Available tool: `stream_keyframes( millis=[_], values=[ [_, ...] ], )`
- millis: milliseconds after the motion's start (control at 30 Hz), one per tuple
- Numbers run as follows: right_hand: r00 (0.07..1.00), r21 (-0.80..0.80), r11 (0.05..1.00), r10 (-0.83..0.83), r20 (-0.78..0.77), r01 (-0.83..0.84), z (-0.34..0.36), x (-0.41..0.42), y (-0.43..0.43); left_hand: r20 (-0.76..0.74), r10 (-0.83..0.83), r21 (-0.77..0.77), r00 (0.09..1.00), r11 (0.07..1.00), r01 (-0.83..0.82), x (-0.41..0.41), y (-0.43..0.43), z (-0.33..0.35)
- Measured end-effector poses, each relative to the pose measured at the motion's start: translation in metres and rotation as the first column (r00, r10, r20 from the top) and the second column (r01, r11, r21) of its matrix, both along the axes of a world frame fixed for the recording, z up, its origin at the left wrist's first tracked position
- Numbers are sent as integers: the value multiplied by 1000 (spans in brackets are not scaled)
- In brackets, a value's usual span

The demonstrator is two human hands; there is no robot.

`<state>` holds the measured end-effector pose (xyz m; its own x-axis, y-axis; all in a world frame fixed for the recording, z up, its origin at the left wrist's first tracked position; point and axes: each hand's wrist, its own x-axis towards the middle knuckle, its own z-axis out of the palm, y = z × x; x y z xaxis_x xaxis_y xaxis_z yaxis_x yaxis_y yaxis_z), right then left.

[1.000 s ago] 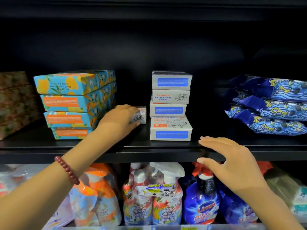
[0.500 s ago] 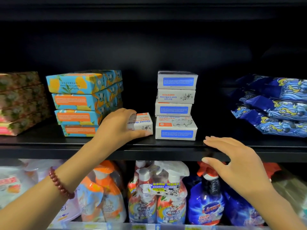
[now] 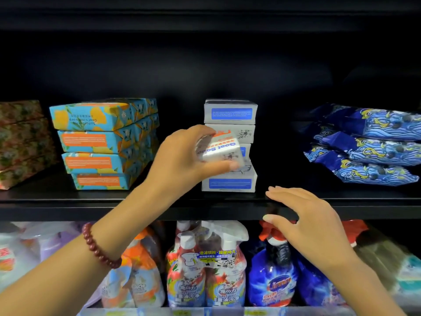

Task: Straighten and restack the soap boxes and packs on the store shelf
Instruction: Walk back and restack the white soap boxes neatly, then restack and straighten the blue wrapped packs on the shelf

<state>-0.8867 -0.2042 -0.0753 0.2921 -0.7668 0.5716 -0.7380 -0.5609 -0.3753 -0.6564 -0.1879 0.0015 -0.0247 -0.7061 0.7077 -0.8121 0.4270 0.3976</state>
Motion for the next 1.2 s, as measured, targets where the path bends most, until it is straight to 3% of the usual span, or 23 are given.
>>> stream_keyframes(
  millis=[267, 433, 767, 933, 1000, 1100, 1200],
  values=[
    [1000, 13, 1000, 19, -14, -19, 0, -2, -4, 286, -10, 82, 958, 997, -14, -28, -25, -1],
    [1000, 12, 1000, 21, -21, -21, 0, -3, -5, 261, 18, -162, 965, 986, 26, -25, -12, -12],
    [1000, -3, 1000, 8, 1, -8, 0, -1, -5, 190, -14, -121, 982, 992, 37, -21, -10, -17],
    [996, 21, 997, 73, -44, -72, 4, -4, -4, 248, 23, -199, 969, 980, 28, -25, -6, -18],
    [994, 27, 993, 111, 22, -112, 8, -8, -3, 246, -21, -244, 969, 966, 83, -32, -3, -17],
    [977, -124, 992, 42, 209, -16, 22, -29, -1, 230, -90, -251, 969, 957, 148, -52, 0, -16],
    [957, -300, 941, -70, 283, 157, 45, -65, -4, 232, -131, -204, 964, 962, 180, -78, -2, -23]
  ],
)
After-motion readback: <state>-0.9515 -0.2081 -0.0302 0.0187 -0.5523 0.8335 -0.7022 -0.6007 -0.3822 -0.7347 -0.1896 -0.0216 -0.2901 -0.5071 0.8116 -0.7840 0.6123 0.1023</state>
